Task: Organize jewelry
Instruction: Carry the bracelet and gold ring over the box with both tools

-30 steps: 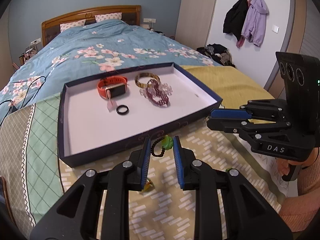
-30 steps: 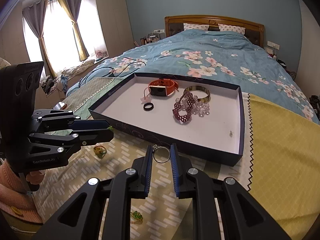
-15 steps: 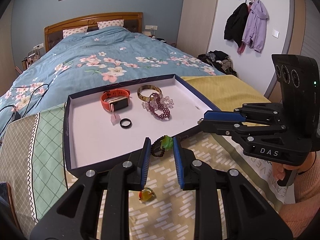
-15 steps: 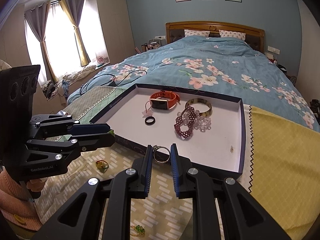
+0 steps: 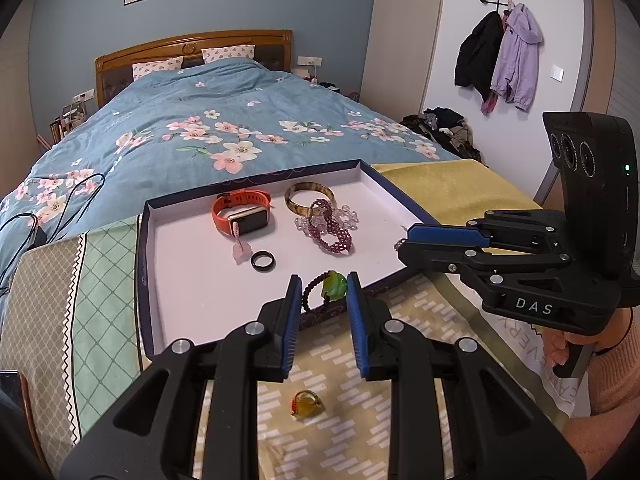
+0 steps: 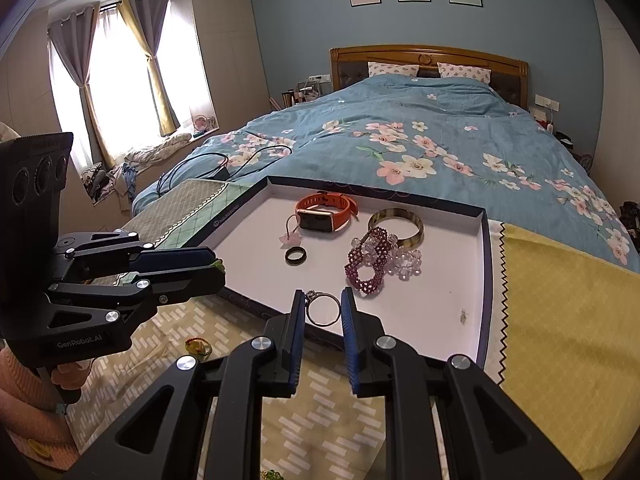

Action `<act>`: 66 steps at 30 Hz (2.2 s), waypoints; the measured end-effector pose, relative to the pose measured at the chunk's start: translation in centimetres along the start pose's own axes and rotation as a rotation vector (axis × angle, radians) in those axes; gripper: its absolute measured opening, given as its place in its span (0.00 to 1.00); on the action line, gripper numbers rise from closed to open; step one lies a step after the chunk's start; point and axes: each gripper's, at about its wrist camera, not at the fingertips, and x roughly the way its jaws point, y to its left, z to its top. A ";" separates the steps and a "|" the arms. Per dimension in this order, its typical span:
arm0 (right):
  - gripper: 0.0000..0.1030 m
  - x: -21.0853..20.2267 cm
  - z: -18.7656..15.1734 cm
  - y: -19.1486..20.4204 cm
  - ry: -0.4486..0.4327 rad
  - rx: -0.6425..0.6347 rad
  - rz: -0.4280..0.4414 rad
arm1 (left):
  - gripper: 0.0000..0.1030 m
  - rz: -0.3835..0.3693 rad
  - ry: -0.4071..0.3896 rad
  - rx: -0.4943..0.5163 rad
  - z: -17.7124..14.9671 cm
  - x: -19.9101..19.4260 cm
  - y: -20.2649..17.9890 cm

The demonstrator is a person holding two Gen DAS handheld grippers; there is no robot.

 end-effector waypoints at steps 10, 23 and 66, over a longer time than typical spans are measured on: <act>0.16 0.7 0.6 -0.2 0.005 0.004 0.005 | 0.22 0.014 0.006 -0.007 0.5 0.9 0.5; 0.16 1.4 0.9 -0.2 0.010 0.005 0.006 | 0.22 0.022 0.007 -0.010 0.9 1.4 0.8; 0.16 4.5 0.8 -1.0 0.059 0.022 0.016 | 0.22 0.056 0.052 -0.042 1.3 4.5 2.1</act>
